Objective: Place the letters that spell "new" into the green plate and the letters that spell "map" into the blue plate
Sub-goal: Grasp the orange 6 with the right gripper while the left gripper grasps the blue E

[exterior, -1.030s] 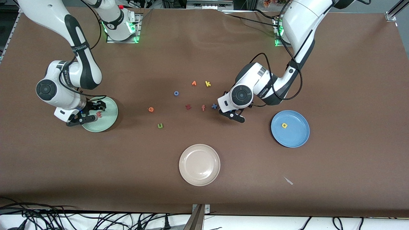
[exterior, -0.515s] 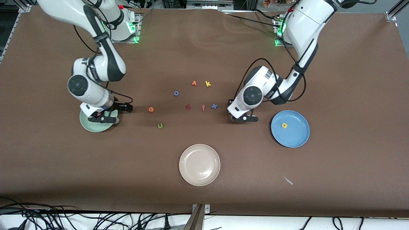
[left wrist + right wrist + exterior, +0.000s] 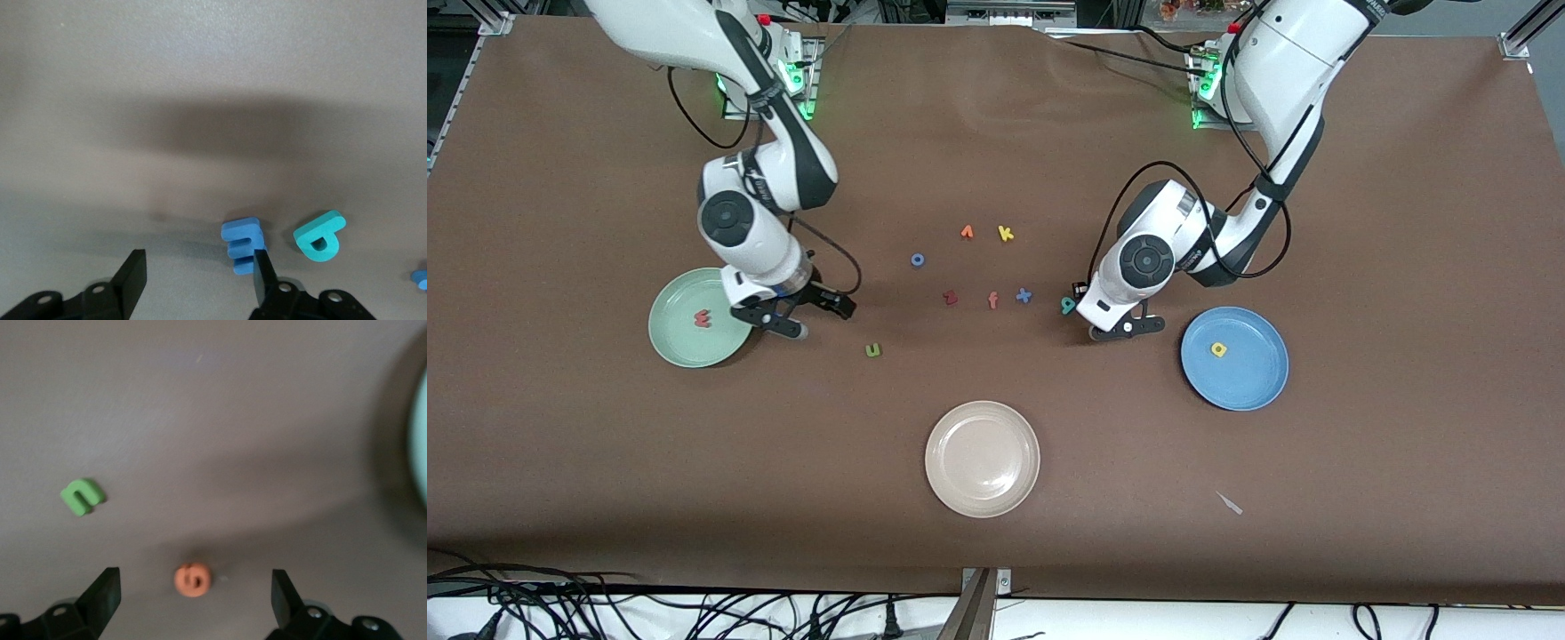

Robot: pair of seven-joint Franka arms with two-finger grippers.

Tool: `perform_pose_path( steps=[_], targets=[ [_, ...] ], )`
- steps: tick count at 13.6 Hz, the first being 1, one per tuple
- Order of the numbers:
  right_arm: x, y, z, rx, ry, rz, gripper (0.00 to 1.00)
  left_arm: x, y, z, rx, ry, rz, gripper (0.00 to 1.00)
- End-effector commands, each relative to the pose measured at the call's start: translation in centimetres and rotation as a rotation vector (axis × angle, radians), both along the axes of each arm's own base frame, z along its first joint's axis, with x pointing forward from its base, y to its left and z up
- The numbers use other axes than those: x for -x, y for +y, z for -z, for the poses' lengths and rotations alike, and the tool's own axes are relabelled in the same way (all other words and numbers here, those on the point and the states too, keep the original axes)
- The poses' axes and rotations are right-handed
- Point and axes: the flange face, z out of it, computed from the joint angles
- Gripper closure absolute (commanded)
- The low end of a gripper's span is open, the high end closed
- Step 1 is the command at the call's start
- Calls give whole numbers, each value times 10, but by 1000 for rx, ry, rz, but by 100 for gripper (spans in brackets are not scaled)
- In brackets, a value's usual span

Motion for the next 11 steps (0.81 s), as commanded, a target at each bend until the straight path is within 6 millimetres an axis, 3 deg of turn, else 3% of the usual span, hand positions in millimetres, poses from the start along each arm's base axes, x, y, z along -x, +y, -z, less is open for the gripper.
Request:
perform_pose_path(
  steps=[1,4,5,7,11],
  targets=[
    [7,12,20,-4,-11,42,0,5,4,-13,4,-6,-25,27],
    [10,11,34,4,4,58,1,-6,13,-13,77,6,-140,28],
    [10,12,36,4,8,56,1,-6,14,-12,78,7,-136,33],
    [12,12,41,9,16,56,9,-3,11,-4,76,14,-138,41],
    [17,13,40,16,34,50,22,-6,13,3,93,10,-171,41]
  ],
)
